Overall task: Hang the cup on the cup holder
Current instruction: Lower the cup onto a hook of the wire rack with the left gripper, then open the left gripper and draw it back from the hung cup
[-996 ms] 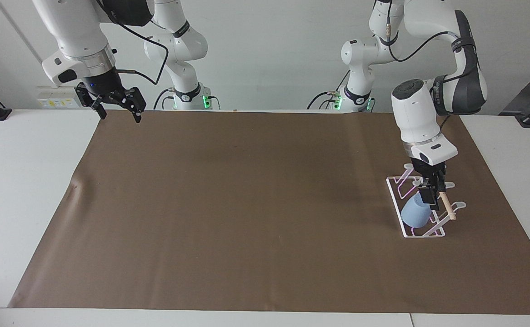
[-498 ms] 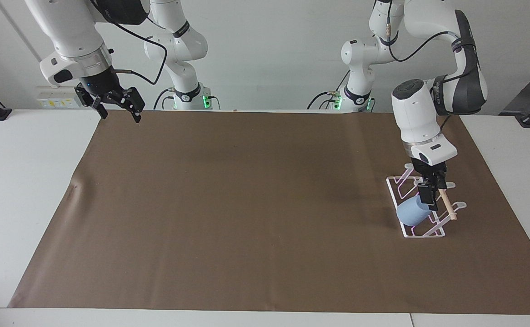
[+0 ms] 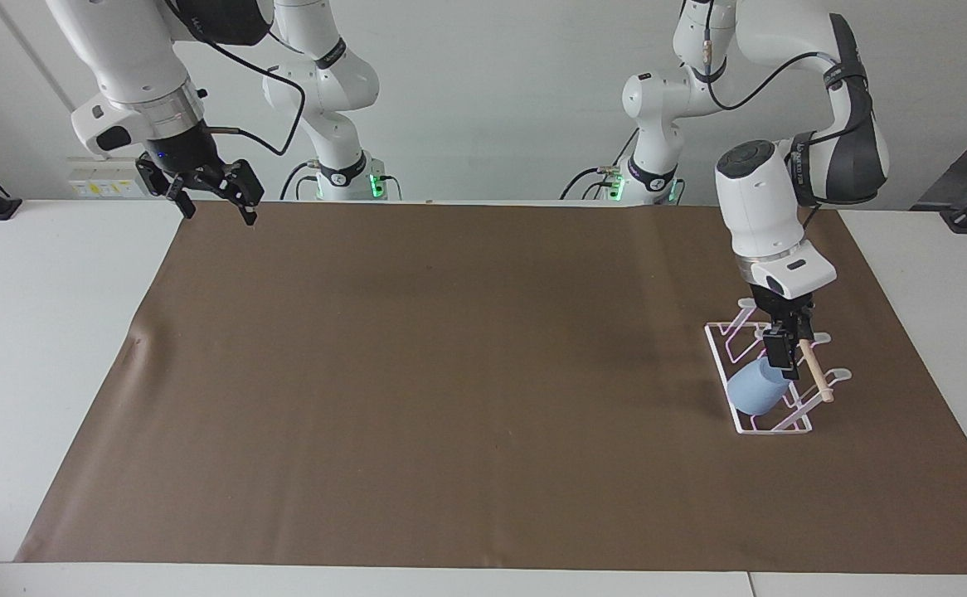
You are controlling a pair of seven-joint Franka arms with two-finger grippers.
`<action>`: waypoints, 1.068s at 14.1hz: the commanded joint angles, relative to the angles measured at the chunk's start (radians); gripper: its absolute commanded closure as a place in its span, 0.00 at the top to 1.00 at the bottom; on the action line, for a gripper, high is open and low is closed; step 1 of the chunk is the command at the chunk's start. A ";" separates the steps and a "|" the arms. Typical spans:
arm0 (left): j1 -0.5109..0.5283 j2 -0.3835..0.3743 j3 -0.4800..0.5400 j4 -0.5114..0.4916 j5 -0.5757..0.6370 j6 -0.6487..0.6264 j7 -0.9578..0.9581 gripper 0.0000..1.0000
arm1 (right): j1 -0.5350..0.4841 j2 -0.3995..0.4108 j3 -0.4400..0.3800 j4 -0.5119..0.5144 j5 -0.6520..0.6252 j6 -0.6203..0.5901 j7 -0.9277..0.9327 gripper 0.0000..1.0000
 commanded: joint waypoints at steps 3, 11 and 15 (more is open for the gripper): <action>-0.004 -0.044 -0.004 0.035 -0.153 -0.079 0.149 1.00 | 0.004 -0.003 0.008 0.003 -0.002 0.009 0.016 1.00; 0.021 -0.067 0.016 0.171 -0.538 -0.303 0.799 1.00 | -0.008 -0.001 0.010 0.003 0.010 0.009 0.022 1.00; 0.036 -0.069 0.027 0.248 -0.670 -0.447 1.164 1.00 | -0.014 0.060 0.007 0.119 0.004 -0.095 0.022 1.00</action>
